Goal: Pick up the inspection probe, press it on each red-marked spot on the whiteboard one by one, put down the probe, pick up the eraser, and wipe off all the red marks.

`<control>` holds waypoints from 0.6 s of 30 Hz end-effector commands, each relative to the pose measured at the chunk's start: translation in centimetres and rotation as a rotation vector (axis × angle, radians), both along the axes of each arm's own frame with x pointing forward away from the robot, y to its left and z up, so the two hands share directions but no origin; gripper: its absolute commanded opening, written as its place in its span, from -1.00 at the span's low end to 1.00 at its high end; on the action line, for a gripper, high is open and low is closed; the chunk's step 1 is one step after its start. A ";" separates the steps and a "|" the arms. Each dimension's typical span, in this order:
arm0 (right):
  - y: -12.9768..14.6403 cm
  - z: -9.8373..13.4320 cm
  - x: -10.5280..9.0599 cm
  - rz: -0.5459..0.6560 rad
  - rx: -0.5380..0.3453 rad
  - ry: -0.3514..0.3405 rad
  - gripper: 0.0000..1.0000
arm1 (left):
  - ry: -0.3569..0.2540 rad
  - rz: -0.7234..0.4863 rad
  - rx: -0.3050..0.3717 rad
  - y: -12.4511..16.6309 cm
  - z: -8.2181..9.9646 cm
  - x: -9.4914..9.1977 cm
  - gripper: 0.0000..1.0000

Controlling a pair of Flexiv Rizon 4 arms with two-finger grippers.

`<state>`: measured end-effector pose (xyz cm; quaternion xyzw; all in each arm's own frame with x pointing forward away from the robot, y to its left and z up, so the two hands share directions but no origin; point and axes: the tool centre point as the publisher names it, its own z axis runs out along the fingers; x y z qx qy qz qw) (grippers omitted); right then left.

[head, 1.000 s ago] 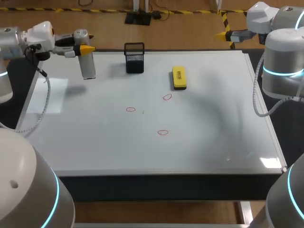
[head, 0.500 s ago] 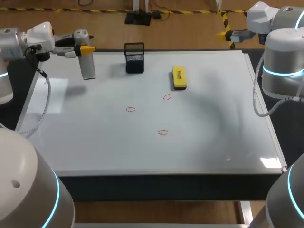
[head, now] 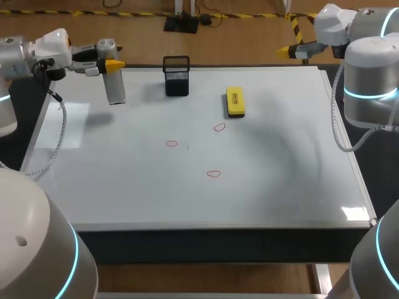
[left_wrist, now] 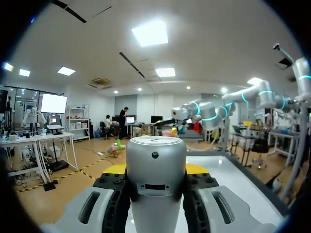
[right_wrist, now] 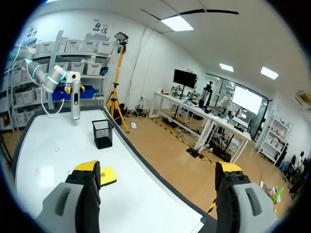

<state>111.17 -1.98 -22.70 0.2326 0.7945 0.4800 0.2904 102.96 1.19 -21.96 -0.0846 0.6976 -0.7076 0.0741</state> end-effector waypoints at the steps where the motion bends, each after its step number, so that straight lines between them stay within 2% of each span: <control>1: 0.5 -0.3 0.9 0.120 -0.073 0.080 1.00 | -0.001 0.003 0.001 -0.1 0.1 -0.1 -1.00; 4: 1.1 -0.8 0.7 0.197 -0.144 0.105 1.00 | -0.001 0.003 0.001 -0.1 0.1 -0.1 -1.00; 7: 1.6 -1.4 0.5 0.264 -0.262 0.127 1.00 | -0.001 0.003 0.001 -0.1 0.1 -0.1 -1.00; 9: 2.1 -1.8 0.3 0.313 -0.299 0.140 1.00 | -0.001 0.003 0.001 -0.1 0.1 -0.1 -1.00; 18: 4.5 -3.4 -0.6 0.642 -0.524 0.156 1.00 | -0.001 0.003 0.001 -0.1 0.1 -0.1 -1.00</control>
